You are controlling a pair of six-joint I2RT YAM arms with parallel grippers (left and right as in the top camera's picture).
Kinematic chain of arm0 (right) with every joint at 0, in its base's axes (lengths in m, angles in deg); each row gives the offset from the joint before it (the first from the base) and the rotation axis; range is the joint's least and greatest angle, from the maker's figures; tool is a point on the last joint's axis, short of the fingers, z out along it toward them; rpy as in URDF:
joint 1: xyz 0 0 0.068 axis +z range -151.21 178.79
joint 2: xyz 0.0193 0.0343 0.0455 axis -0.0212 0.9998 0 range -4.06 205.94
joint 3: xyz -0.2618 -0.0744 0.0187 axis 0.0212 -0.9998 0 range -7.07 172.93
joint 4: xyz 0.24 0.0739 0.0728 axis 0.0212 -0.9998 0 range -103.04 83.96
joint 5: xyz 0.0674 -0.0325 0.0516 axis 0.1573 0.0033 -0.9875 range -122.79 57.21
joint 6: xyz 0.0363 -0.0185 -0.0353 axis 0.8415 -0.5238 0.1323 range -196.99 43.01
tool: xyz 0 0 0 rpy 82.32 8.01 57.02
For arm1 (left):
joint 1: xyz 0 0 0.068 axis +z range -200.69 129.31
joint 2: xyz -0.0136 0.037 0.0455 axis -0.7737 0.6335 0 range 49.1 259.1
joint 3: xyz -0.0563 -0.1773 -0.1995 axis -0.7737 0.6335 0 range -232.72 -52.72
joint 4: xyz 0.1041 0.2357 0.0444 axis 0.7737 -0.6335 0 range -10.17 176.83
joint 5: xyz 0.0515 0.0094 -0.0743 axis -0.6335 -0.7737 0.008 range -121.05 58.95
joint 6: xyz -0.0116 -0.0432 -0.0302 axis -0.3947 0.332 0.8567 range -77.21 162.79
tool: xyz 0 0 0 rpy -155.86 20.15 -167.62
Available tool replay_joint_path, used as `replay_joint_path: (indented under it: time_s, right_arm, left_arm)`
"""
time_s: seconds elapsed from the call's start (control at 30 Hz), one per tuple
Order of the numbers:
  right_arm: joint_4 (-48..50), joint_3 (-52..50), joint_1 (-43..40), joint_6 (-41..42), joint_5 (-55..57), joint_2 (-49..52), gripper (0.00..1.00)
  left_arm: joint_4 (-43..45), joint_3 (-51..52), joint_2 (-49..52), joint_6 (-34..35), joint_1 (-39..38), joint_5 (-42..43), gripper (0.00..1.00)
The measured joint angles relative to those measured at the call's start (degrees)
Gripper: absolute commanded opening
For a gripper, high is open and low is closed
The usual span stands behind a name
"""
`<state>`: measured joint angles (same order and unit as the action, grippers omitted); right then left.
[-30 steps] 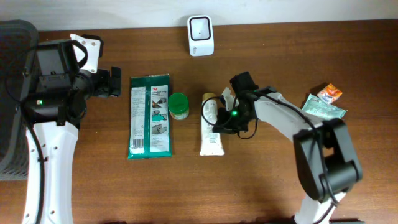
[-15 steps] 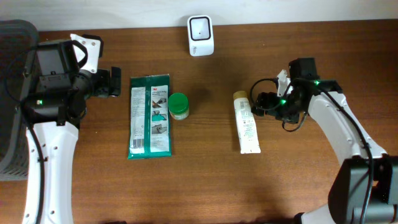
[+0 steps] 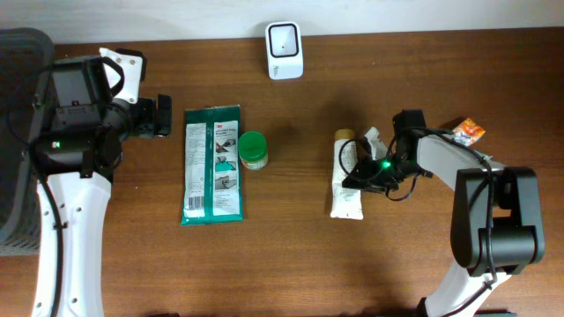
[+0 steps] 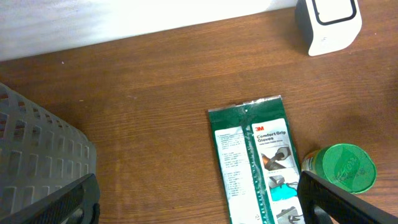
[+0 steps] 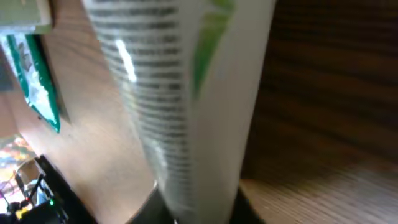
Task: Scan the item barcode
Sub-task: 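Lift the white tube and hold it under the barcode scanner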
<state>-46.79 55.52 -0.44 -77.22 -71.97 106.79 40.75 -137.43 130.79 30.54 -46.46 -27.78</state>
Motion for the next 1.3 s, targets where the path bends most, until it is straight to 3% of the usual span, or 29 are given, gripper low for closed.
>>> replay_joint_path:
  time_s: [0.17, 0.33, 0.43, 0.7, 0.83, 0.97, 1.03, 1.23, 1.3]
  right_arm:
    - [-0.8, -0.3, 0.1, 0.5, 0.1, -3.5, 0.04]
    - [-3.8, -0.6, 0.1, 1.6, -2.5, -30.7, 0.04]
    - [-9.2, 1.7, 0.1, 3.5, -6.9, -40.3, 0.04]
    - [-14.6, 10.9, 0.1, 9.3, -14.6, -42.2, 0.04]
    - [-18.4, 23.3, 5.0, 10.0, -9.9, -32.7, 0.04]
    - [-26.5, 47.4, 13.1, 7.3, 3.5, -11.2, 0.04]
    - [-25.6, 57.8, 15.6, 4.4, 11.0, 0.3, 0.04]
    - [-8.4, 59.3, 19.8, -5.1, 40.8, 9.7, 0.04]
    - [0.2, 59.5, 22.1, -11.9, 53.4, 13.2, 0.04]
  left_arm:
    - [0.0, 0.0, 0.0, 0.0, 0.0, 0.0, 0.99]
    - [0.0, 0.0, 0.0, 0.0, 0.0, 0.0, 0.99]
    - [0.0, 0.0, 0.0, 0.0, 0.0, 0.0, 0.99]
    - [0.0, 0.0, 0.0, 0.0, 0.0, 0.0, 0.99]
    - [0.1, 0.0, 0.0, 0.0, 0.0, 0.0, 0.99]
    - [0.1, 0.0, 0.0, 0.0, 0.0, 0.0, 0.99]
    - [-0.1, 0.0, 0.0, 0.0, 0.0, 0.0, 0.99]
    - [0.0, 0.0, -0.1, 0.0, 0.0, 0.0, 0.99]
    - [0.0, 0.0, -0.1, 0.0, 0.0, 0.0, 0.99]
